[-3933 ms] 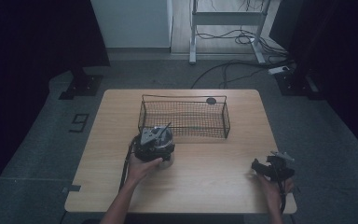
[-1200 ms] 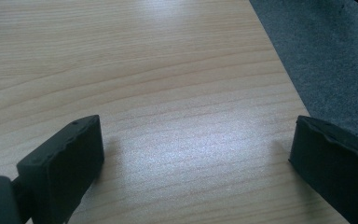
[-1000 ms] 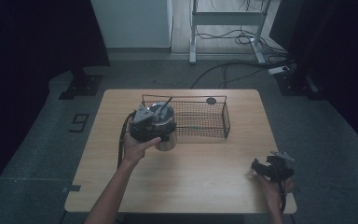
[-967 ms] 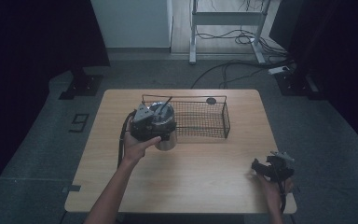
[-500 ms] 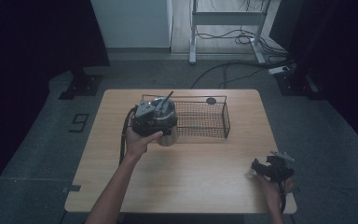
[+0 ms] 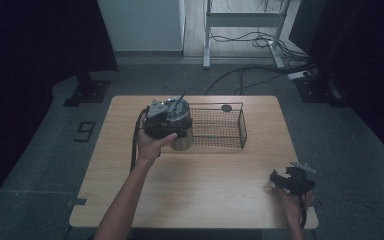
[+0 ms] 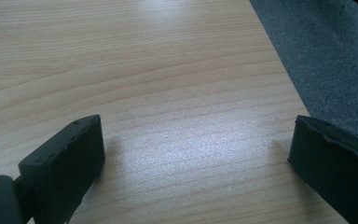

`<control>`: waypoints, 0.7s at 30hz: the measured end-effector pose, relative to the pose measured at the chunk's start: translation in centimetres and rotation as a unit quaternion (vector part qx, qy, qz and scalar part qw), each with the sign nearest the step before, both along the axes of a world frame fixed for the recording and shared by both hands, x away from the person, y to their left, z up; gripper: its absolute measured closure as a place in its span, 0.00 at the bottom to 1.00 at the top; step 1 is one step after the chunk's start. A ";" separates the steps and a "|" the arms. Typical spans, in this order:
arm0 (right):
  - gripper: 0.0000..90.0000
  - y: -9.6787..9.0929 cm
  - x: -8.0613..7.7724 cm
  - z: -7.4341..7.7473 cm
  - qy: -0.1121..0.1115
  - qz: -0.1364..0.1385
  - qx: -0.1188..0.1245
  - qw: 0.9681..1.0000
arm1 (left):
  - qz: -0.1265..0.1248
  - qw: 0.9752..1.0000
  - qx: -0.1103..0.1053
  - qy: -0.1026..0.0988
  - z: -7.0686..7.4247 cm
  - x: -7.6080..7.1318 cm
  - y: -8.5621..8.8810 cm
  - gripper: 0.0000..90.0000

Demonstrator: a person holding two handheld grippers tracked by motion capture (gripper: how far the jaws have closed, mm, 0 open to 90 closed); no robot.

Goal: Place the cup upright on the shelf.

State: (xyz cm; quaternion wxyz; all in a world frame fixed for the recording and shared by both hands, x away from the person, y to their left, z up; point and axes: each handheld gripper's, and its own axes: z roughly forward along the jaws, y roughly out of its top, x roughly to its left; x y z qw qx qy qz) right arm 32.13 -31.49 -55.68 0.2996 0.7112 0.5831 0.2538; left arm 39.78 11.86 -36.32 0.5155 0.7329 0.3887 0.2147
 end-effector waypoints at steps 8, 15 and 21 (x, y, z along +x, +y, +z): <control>0.04 0.0 0.0 0.0 0.000 0.001 0.000 1.000 | 0.001 1.000 -0.005 0.001 -0.2 0.7 -0.4 0.04; 0.04 0.0 0.0 0.0 0.000 0.001 0.000 1.000 | 0.001 1.000 -0.006 0.005 0.0 1.4 -1.0 0.04; 0.04 0.0 0.0 0.0 0.000 0.001 0.000 1.000 | 0.000 1.000 -0.009 0.003 0.5 2.0 -1.8 0.04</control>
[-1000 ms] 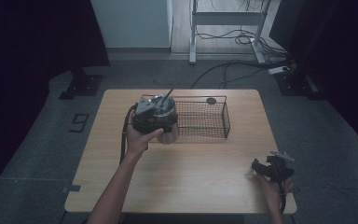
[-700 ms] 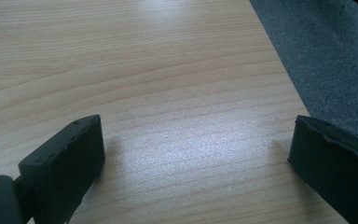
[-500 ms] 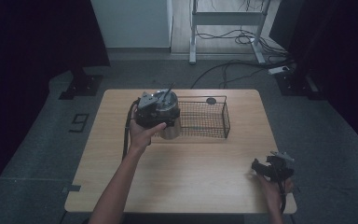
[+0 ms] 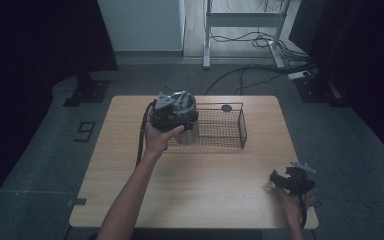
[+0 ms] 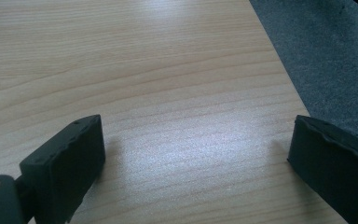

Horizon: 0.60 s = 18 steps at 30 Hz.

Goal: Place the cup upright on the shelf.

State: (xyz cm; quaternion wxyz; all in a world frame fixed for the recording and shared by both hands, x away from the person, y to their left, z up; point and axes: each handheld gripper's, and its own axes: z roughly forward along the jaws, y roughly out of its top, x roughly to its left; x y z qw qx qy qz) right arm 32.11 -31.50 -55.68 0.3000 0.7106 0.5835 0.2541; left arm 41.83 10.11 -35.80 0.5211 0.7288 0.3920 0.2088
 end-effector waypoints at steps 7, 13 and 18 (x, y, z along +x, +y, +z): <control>0.04 0.0 0.0 0.0 0.000 -0.001 0.000 1.000 | 0.001 1.000 -0.004 -0.003 0.6 0.6 -0.3 0.04; 0.05 0.0 0.0 0.0 -0.001 -0.001 0.000 1.000 | 0.002 1.000 0.001 0.001 0.6 1.8 -0.7 0.04; 0.05 0.0 0.0 0.0 -0.001 -0.001 0.000 1.000 | 0.005 1.000 -0.003 0.005 0.5 2.5 -0.8 0.04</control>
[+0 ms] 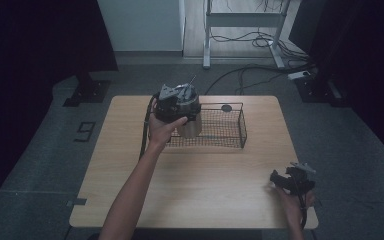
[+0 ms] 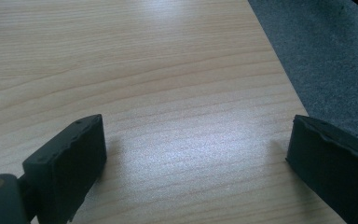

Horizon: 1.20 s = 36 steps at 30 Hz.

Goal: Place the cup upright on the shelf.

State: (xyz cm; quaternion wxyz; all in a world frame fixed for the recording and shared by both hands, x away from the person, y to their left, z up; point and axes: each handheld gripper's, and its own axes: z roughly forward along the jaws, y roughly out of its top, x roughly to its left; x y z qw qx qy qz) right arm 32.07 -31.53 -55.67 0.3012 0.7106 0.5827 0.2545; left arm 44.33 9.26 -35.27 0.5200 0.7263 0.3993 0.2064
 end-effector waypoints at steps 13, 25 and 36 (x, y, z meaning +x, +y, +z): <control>0.05 0.0 0.0 0.0 0.000 -0.001 0.001 1.000 | 0.013 1.000 0.005 -0.005 -0.1 2.0 -0.5 0.04; 0.05 0.0 0.0 0.0 0.000 0.000 0.000 1.000 | 0.036 0.999 0.019 -0.001 -1.4 4.1 -1.1 0.04; 0.06 0.0 -0.1 0.0 0.000 -0.001 0.000 1.000 | 0.057 0.998 0.025 0.008 -3.2 5.7 -1.5 0.04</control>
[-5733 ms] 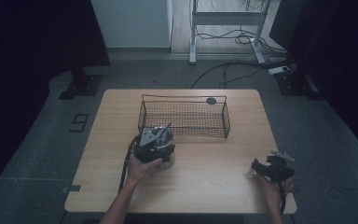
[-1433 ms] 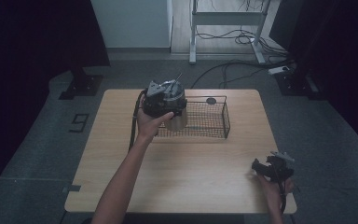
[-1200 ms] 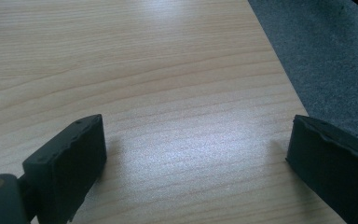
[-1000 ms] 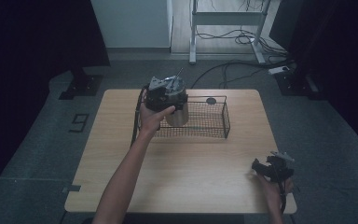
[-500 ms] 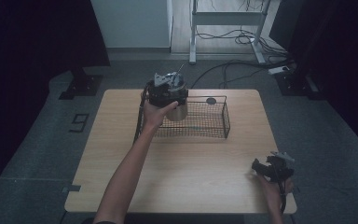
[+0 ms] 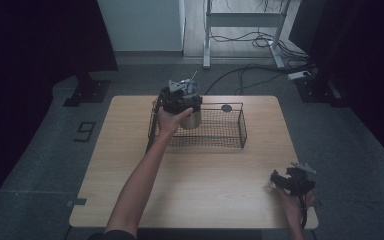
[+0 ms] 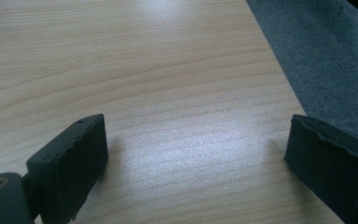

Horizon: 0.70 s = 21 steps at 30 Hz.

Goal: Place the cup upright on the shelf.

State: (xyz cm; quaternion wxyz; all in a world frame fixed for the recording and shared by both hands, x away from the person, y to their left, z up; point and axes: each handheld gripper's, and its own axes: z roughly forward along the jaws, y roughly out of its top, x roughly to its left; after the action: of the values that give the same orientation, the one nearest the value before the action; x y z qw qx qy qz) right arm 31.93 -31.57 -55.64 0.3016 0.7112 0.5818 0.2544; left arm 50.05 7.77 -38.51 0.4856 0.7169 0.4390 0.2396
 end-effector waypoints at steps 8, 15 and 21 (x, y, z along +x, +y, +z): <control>0.06 0.0 0.0 0.0 -0.001 0.000 0.000 1.000 | 0.013 1.000 -0.001 0.005 -1.9 1.0 -0.1 0.04; 0.06 0.0 0.0 0.0 -0.001 0.000 0.000 1.000 | 0.020 0.999 0.008 0.027 -3.8 1.6 -0.1 0.04; 0.07 0.0 0.0 0.0 -0.001 0.000 0.000 1.000 | 0.021 0.999 0.023 0.043 -5.3 2.2 -0.5 0.04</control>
State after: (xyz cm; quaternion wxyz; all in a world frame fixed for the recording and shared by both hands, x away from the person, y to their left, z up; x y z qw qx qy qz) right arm 31.92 -31.56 -55.65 0.3020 0.7111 0.5815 0.2550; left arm 52.21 7.32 -43.83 0.4442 0.7286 0.4685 0.2285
